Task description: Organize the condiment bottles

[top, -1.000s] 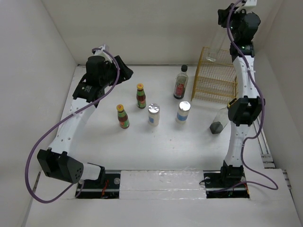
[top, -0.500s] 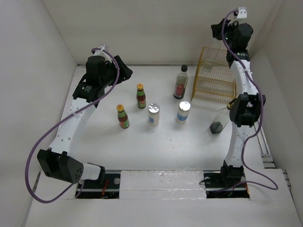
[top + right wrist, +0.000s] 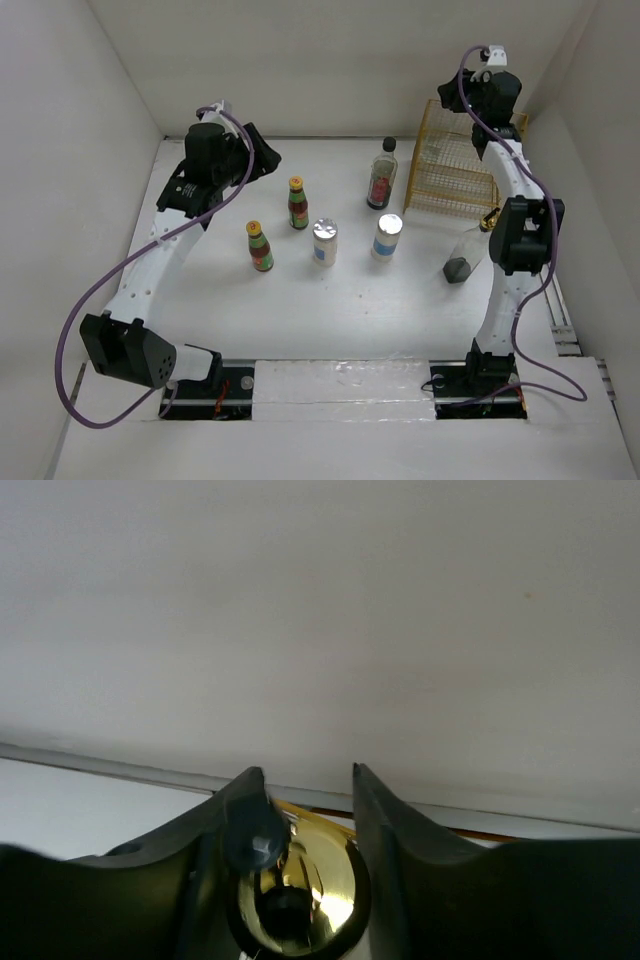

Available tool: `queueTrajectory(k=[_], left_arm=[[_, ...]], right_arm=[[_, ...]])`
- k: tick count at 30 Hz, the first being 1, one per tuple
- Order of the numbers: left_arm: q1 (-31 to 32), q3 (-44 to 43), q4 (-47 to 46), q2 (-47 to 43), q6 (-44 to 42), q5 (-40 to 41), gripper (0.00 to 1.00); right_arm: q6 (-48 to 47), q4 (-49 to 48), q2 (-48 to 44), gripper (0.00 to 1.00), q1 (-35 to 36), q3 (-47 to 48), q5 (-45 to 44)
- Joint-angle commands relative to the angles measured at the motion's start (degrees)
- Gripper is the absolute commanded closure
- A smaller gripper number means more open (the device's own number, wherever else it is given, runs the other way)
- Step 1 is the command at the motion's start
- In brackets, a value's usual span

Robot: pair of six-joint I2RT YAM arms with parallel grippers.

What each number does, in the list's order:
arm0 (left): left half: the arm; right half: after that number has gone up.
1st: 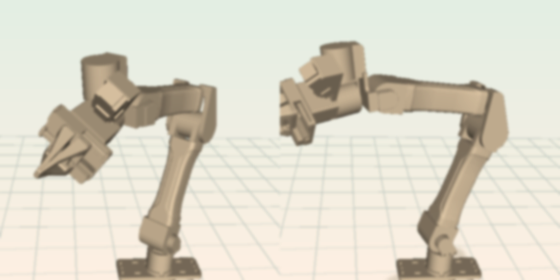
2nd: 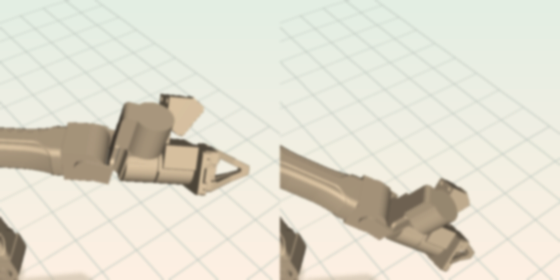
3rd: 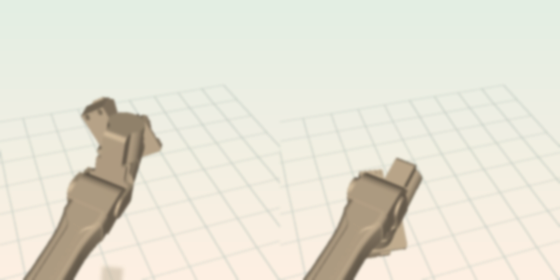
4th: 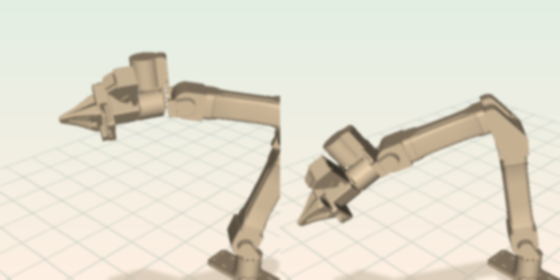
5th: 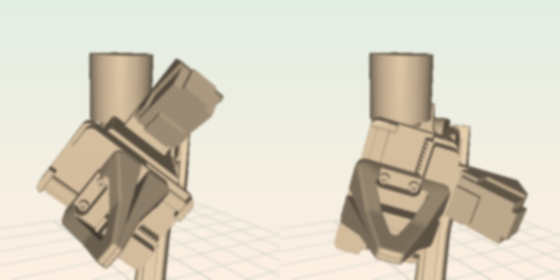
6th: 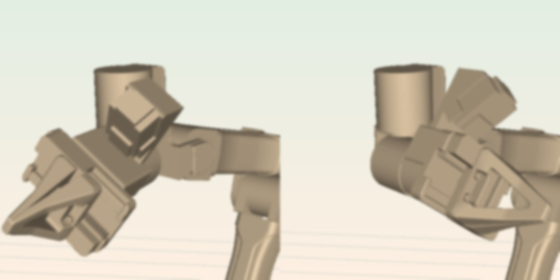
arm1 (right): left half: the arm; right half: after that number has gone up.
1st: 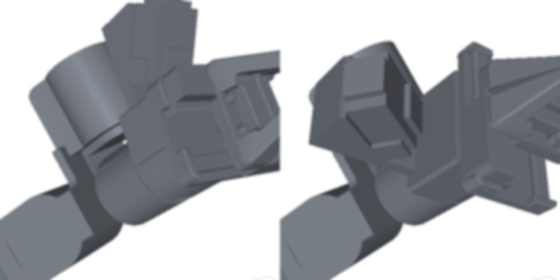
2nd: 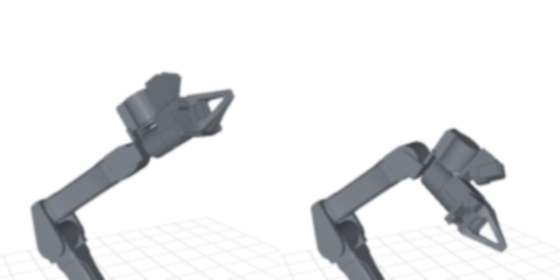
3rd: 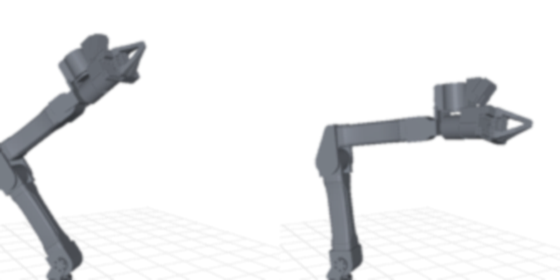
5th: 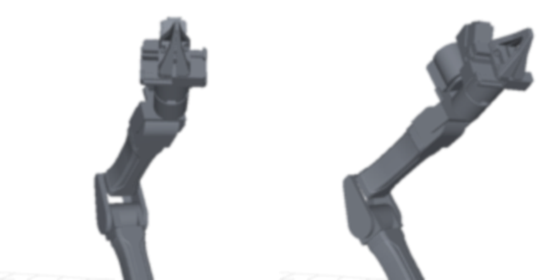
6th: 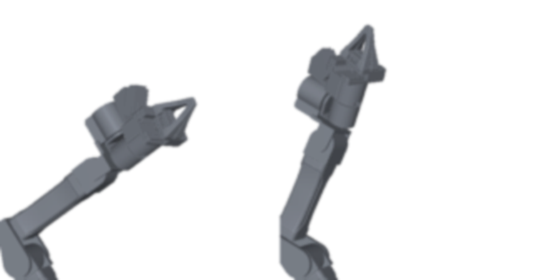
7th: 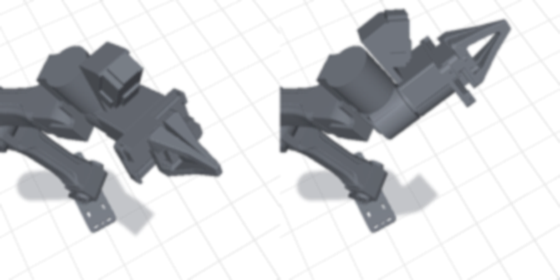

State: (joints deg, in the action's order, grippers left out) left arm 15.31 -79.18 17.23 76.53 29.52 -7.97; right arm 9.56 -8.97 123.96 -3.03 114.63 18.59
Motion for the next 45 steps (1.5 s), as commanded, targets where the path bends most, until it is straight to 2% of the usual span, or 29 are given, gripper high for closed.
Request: queueTrajectory(k=[1,2,3,6,7,9,10,15,16,18,20,21,22,23,24,26,27,28,29,30,31,33,36,40,44,45], left_arm=[[0.1,0.6,-2.9,-2.5,0.8,-1.2,0.38],[0.1,1.1,-2.9,-2.5,0.8,-1.2,0.38],[0.1,1.1,-2.9,-2.5,0.8,-1.2,0.38],[0.1,1.1,-2.9,-2.5,0.8,-1.2,0.38],[0.1,0.5,-2.9,-3.1,0.8,-1.2,0.38],[0.1,0.5,-2.9,-3.1,0.8,-1.2,0.38],[0.1,0.0,-2.9,-3.1,0.8,-1.2,0.38],[0.1,0.0,-2.9,-3.6,1.3,-2.0,0.38],[0.1,0.0,-2.9,-3.6,1.3,-2.5,0.38],[0.1,0.5,-3.6,-4.1,1.9,-3.0,0.38],[0.1,1.2,-3.6,-4.1,2.4,-3.7,0.4],[0.1,1.7,-3.6,-4.6,2.4,-4.2,0.42],[0.1,1.7,-3.6,-4.6,2.4,-4.2,0.44],[0.1,1.7,-3.6,-5.2,2.4,-4.2,0.45],[0.1,1.7,-3.6,-5.2,1.7,-4.2,0.46],[2.3,0.9,-2.6,-5.2,0.0,-1.8,0.46],[3.3,-0.3,-2.0,-5.2,-0.7,-0.8,0.46],[4.5,-0.8,-1.3,-5.2,-1.4,0.2,0.46],[7.2,-1.3,-1.3,-5.2,-2.6,2.2,0.46],[8.6,-2.0,-1.3,-5.2,-2.6,3.2,0.46],[9.9,-2.0,-0.8,-5.2,-3.1,4.2,0.46],[13.1,-2.0,-0.8,-5.2,-3.2,5.6,0.46],[14.4,-0.6,-3.2,-6.7,-2.5,5.2,0.46],[14.4,0.5,-4.3,-7.4,-1.8,3.2,0.46],[14.4,0.5,-4.3,-7.4,-1.8,1.9,0.46],[14.4,0.5,-4.3,-7.4,-1.8,1.4,0.46]], right_arm=[[-0.2,-3.6,-6.8,0.51,0.9,-0.4,-1.4],[-0.2,-1.9,-7.3,0.46,0.9,-0.4,-2.1],[-0.9,-0.7,-7.3,0.36,0.9,1.5,-2.2],[-1.6,5.2,-7.3,0.25,1.4,5.9,-2.8],[-1.6,6.8,-7.3,0.16,1.4,9.3,-3.3],[-2.1,11.1,-7.3,0.08,1.4,12.4,-3.3],[-2.1,12.4,-7.9,0.01,1.4,14.9,-4.2],[-3.3,17.1,-14.2,0.01,3.3,13.4,-7.1],[-3.3,17.7,-15.8,0.04,4.3,11.8,-7.8],[-5.2,17.7,-20.9,0.26,5.8,5.2,-9.2],[-5.2,19.2,-24.3,0.53,8.4,0.6,-12.2],[-6.0,20.0,-27.8,0.7,9.4,-3.8,-13.2],[-6.0,20.7,-29.9,0.82,10.5,-6.4,-17.6],[-6.0,21.3,-32.4,0.91,13.2,-9.3,-20.4],[-6.0,20.1,-38.1,0.94,14.4,-16.2,-22.5],[-6.0,18.8,-44.0,0.79,17.6,-22.2,-27.1],[-6.0,18.8,-46.9,0.68,18.4,-26.3,-28.6],[-6.0,20.4,-51.8,0.45,19.1,-27.6,-29.9],[-5.3,24.5,-56.2,0.31,20.2,-29.3,-33.4],[-5.3,27.0,-56.3,0.31,20.2,-29.3,-35.5],[-4.6,29.4,-60.5,0.22,20.7,-30.9,-37.1],[-2.6,34.7,-64.7,0.17,21.2,-32.3,-42.5],[1.8,44.1,-71.9,0.12,21.7,-34.7,-48.6],[7.9,57.5,-74.2,0.09,21.7,-35.3,-50.9],[11.6,62.1,-74.2,0.09,21.7,-35.3,-50.4],[12.2,62.1,-74.2,0.05,21.7,-36.9,-50.4]])
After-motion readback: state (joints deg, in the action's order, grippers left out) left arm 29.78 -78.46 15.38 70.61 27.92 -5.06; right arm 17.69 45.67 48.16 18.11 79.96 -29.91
